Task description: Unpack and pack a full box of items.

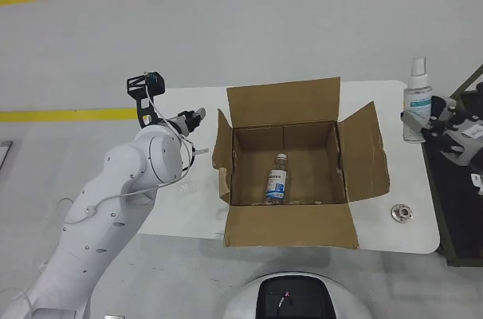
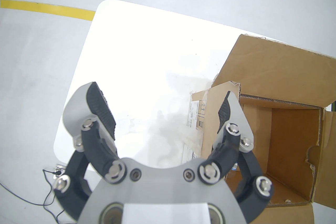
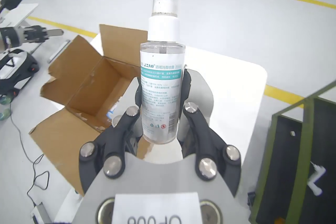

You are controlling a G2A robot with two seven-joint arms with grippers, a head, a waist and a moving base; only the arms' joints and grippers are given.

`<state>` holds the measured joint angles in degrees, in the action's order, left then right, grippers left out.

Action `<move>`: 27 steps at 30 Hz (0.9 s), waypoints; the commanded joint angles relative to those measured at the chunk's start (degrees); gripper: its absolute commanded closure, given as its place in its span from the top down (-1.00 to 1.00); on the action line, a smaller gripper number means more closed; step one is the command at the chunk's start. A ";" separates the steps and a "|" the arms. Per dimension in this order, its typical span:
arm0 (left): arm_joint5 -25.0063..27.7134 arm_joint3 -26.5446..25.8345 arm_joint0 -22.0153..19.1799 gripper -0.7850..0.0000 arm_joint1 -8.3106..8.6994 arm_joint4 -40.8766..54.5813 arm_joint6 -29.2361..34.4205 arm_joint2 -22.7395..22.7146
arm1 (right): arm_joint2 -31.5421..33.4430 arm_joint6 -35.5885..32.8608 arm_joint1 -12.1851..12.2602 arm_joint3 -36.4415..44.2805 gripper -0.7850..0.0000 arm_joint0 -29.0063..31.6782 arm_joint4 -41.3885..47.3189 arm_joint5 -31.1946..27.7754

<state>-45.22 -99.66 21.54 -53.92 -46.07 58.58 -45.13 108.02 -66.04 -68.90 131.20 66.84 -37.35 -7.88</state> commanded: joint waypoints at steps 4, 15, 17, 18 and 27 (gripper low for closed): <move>0.00 0.00 0.00 1.00 0.00 0.00 0.00 0.00 | -8.79 -1.79 0.50 -1.30 -1.00 -3.11 -2.87 1.02; 0.00 0.00 0.00 1.00 0.00 0.00 0.00 0.00 | -25.08 0.49 0.26 -10.15 -1.00 -3.70 -15.21 11.13; 0.00 0.00 0.00 1.00 0.00 0.00 0.00 0.00 | -25.41 0.35 0.26 -10.47 -1.00 -3.71 -15.83 11.56; 0.00 0.00 0.00 1.00 0.00 0.00 0.00 0.00 | -25.41 0.35 0.26 -10.47 -1.00 -3.71 -15.83 11.56; 0.00 0.00 0.00 1.00 0.00 0.00 0.00 0.00 | -25.41 0.35 0.26 -10.47 -1.00 -3.71 -15.83 11.56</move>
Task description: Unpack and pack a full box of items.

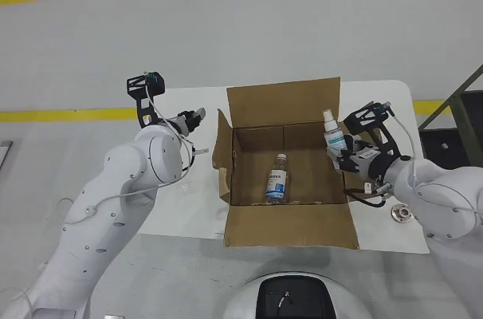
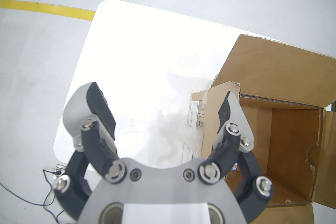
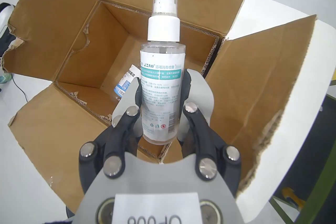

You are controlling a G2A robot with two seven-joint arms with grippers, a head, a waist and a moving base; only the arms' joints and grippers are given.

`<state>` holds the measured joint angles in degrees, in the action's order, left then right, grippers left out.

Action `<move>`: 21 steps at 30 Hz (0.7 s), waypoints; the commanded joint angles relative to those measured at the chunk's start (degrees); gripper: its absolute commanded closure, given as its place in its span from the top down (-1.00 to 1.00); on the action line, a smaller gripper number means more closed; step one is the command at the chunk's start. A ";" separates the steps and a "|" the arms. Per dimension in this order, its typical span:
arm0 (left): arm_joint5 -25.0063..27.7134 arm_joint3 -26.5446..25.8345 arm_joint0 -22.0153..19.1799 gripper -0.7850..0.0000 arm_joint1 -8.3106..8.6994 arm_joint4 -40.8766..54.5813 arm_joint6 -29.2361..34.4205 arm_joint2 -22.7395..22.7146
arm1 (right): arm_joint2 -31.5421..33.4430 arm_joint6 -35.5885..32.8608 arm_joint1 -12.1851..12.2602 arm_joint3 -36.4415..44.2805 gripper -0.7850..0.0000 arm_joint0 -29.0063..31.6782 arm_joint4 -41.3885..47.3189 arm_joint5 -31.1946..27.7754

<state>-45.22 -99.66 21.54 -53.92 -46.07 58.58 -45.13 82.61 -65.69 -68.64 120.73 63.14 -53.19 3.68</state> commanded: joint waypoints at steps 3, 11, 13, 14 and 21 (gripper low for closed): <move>0.00 0.00 0.00 1.00 0.00 0.00 0.00 0.00 | -0.66 0.55 0.11 -0.06 -1.00 1.01 -0.52 -1.78; 0.00 0.00 0.00 1.00 0.00 0.00 0.00 0.00 | -9.55 1.09 -0.64 -3.61 -1.00 0.63 -4.61 4.91; 0.00 0.00 0.00 1.00 0.00 0.00 0.00 0.00 | -12.99 1.68 -1.08 -6.05 -1.00 -0.79 -8.05 8.29; 0.00 0.00 0.00 1.00 0.00 0.00 0.00 0.00 | -14.80 1.89 -1.41 -7.63 -1.00 -1.52 -9.03 10.76; 0.00 0.00 0.00 1.00 0.00 0.00 0.00 0.00 | -25.64 1.91 -4.09 -18.24 -1.00 -8.53 -15.05 23.57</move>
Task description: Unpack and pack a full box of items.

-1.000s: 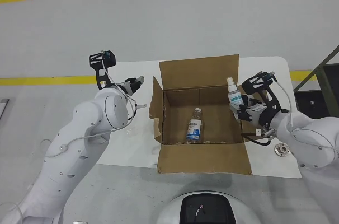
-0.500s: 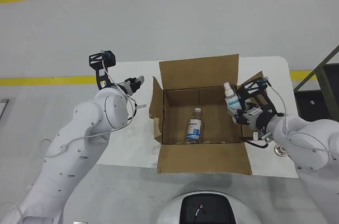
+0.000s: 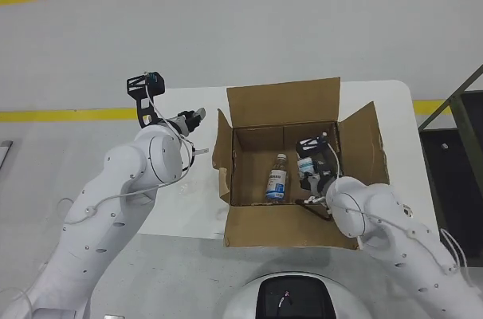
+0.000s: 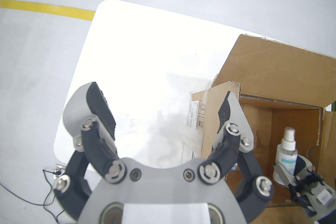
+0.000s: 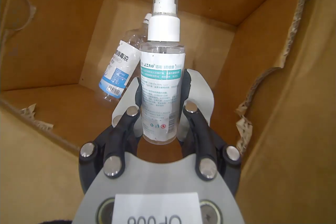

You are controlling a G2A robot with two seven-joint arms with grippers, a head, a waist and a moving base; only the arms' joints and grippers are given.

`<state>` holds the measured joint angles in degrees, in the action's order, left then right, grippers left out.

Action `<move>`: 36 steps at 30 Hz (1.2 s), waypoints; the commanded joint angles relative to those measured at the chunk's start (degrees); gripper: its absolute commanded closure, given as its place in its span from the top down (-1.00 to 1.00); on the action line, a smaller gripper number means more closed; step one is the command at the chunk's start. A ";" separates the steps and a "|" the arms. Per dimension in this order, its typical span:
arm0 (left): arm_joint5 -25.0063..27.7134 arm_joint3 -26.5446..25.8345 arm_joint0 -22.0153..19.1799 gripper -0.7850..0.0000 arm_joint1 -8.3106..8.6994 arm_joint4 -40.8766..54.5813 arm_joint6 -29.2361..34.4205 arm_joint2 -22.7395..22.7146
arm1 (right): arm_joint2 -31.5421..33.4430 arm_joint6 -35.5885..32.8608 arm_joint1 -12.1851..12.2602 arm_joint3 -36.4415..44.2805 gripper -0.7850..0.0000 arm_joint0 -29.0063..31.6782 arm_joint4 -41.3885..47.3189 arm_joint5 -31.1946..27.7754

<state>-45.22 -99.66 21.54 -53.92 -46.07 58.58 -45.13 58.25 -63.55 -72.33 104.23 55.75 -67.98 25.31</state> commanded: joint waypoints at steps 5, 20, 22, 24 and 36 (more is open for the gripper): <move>0.00 0.00 0.00 1.00 0.00 0.00 0.00 0.00 | -4.03 -0.79 -1.95 -7.55 -1.00 -4.69 0.35 6.15; 0.00 0.00 0.00 1.00 0.00 0.00 0.00 0.00 | -5.84 -0.73 -4.89 -20.94 -1.00 -11.38 7.96 4.19; 0.00 0.00 0.00 1.00 0.00 0.00 0.00 0.00 | -6.61 -0.91 -5.27 -22.58 -1.00 -12.28 7.80 3.88; 0.00 0.00 0.00 1.00 0.00 0.00 0.00 0.00 | -7.41 -0.80 -5.70 -23.48 -1.00 -12.88 8.28 3.50; 0.00 0.00 0.00 1.00 0.00 0.00 0.00 0.00 | -10.46 -0.11 -8.02 -28.94 -1.00 -15.86 11.68 0.45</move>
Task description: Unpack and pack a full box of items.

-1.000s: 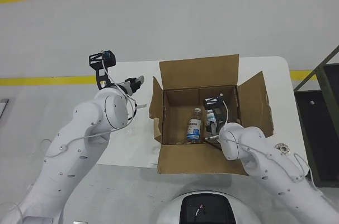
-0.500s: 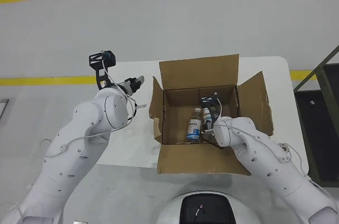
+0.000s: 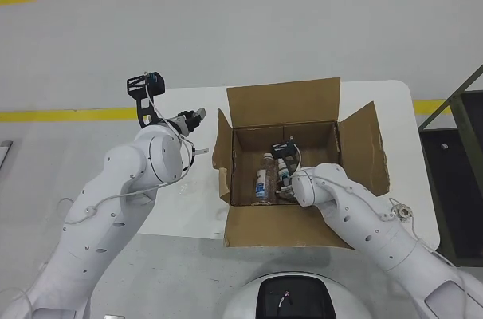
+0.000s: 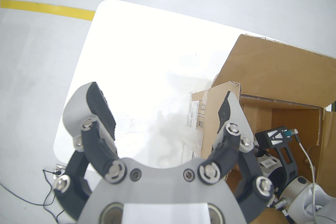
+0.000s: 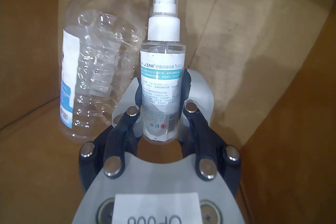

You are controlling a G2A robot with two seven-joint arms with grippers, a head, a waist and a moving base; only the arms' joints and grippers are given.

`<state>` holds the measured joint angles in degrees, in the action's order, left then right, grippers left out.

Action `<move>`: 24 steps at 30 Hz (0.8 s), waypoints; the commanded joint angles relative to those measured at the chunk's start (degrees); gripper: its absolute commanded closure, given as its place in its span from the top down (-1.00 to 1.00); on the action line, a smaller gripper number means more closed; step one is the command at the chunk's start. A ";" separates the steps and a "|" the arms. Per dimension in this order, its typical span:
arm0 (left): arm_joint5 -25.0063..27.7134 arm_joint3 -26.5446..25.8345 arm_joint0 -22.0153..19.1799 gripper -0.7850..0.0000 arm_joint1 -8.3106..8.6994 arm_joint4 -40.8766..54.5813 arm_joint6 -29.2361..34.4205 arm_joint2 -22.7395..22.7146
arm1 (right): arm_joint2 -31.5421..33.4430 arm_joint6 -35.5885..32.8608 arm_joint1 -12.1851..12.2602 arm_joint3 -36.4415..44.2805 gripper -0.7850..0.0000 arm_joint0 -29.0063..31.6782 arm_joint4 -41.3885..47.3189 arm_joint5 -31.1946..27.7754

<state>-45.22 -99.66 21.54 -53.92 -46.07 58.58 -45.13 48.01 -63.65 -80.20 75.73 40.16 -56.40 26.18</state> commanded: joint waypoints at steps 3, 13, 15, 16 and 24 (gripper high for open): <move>0.00 0.00 0.00 1.00 0.00 0.00 0.00 0.00 | -0.14 1.05 -0.62 -1.51 -1.00 -0.63 1.65 -0.96; 0.00 0.00 0.00 1.00 0.00 0.00 0.00 0.00 | -0.11 1.73 -1.33 -1.76 -0.17 -1.01 0.80 -1.12; 0.00 0.00 0.00 1.00 0.00 0.00 0.00 0.00 | 0.39 1.30 -1.21 -0.93 -0.13 -0.59 0.25 -1.19; 0.00 0.00 0.00 1.00 0.00 0.00 0.00 0.00 | 0.67 1.07 -1.14 -0.57 -0.07 -0.37 0.02 -1.27; 0.00 0.00 0.00 1.00 0.00 0.00 0.00 0.00 | 4.04 0.44 -0.31 4.25 0.06 1.91 -2.13 -1.79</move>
<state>-45.22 -99.66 21.54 -53.92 -46.07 58.58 -45.13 51.24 -63.33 -80.70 78.61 41.68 -58.13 24.24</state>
